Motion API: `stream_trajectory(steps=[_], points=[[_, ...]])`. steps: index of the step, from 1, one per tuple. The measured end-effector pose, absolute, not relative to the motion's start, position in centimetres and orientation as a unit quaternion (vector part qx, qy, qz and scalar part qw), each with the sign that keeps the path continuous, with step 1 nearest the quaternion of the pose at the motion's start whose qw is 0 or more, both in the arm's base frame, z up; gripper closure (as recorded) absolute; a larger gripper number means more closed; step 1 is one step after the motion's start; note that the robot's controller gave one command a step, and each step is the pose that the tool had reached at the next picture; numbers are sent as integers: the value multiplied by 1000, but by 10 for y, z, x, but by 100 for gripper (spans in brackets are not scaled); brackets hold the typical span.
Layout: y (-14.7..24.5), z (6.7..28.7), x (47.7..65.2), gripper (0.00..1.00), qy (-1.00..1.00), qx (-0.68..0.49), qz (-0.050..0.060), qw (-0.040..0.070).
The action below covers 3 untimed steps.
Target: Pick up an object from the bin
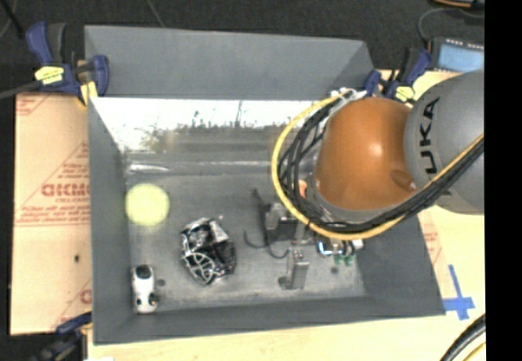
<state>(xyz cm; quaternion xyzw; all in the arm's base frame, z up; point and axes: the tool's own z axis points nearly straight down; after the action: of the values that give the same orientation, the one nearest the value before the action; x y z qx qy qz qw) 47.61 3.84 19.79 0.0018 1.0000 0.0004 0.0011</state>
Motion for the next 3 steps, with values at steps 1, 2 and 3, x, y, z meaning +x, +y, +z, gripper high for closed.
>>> stream_trajectory(steps=[1,2,3], points=[[38,198,476,0,1000,2,0,1],[80,183,495,0,999,-41,0,4],[100,154,502,0,997,-78,2,4]])
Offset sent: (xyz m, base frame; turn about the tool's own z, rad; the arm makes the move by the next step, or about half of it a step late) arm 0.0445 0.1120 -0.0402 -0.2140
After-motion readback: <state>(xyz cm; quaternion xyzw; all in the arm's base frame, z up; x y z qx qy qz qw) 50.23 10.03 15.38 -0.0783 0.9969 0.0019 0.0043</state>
